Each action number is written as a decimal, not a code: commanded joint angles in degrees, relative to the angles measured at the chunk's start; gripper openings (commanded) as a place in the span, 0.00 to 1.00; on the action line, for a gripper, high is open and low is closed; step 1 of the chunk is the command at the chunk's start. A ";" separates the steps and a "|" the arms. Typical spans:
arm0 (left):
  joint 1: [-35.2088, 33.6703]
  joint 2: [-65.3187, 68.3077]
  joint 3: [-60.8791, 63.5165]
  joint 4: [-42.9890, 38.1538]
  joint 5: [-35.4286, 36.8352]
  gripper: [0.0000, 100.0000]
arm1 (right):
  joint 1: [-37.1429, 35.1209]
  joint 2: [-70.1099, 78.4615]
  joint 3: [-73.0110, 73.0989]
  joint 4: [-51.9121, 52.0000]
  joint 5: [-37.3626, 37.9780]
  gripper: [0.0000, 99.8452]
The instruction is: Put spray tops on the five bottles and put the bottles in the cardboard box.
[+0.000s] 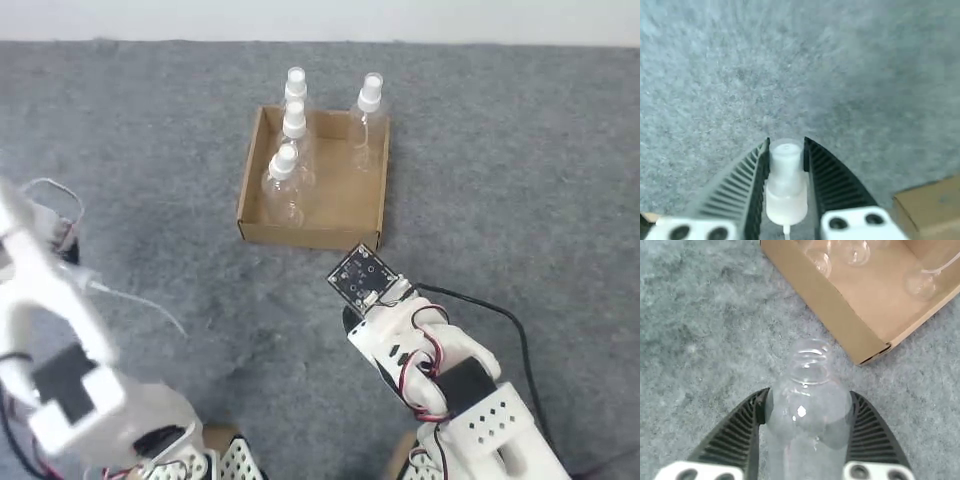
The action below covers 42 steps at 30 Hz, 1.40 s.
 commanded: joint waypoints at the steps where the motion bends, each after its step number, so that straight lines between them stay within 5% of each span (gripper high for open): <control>1: 1.93 -10.81 -3.47 0.70 0.53 0.01 | 0.04 -1.80 -4.13 0.57 0.26 0.11; 23: 24.18 -37.10 -0.04 -1.23 4.22 0.01 | -6.81 -29.05 3.16 7.08 0.62 0.07; 42: 32.79 -49.93 -0.04 -7.91 14.42 0.01 | -10.95 -29.32 4.57 5.41 0.70 0.07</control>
